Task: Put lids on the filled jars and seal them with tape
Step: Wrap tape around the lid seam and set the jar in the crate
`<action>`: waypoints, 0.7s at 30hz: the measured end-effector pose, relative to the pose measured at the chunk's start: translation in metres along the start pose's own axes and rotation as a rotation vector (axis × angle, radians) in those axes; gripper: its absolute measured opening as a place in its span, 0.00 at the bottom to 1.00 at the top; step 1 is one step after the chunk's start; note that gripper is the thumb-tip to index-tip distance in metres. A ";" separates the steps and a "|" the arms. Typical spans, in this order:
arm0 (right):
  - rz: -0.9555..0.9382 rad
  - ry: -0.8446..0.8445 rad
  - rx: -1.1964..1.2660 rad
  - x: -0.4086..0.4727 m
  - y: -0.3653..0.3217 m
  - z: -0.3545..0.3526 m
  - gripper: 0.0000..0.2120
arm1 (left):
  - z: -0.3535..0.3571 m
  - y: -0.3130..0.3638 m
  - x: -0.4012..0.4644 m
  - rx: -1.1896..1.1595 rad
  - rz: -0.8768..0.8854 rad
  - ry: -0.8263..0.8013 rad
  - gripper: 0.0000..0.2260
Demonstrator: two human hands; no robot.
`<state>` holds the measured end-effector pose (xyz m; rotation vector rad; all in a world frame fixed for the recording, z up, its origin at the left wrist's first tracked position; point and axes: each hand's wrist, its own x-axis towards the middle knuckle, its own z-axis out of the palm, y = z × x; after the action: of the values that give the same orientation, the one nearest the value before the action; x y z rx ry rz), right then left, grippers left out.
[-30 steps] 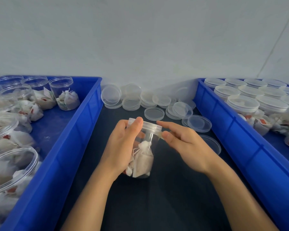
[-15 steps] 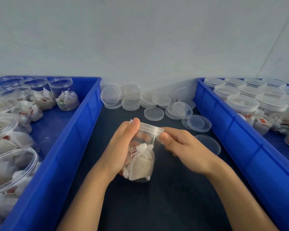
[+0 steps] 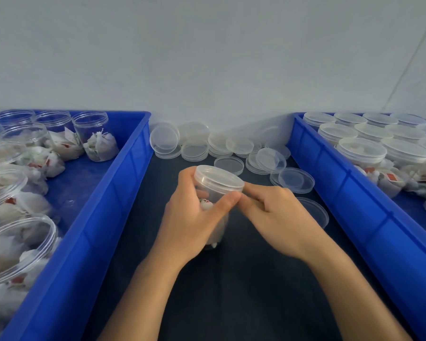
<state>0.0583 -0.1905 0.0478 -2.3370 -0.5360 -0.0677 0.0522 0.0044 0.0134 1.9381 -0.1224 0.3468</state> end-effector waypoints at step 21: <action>0.070 0.042 0.048 -0.001 0.005 -0.001 0.10 | -0.013 -0.009 0.007 -0.266 -0.145 -0.077 0.27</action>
<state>0.0595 -0.1948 0.0455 -2.3004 -0.4301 -0.0696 0.0583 0.0198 0.0120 1.6861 -0.0738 0.1508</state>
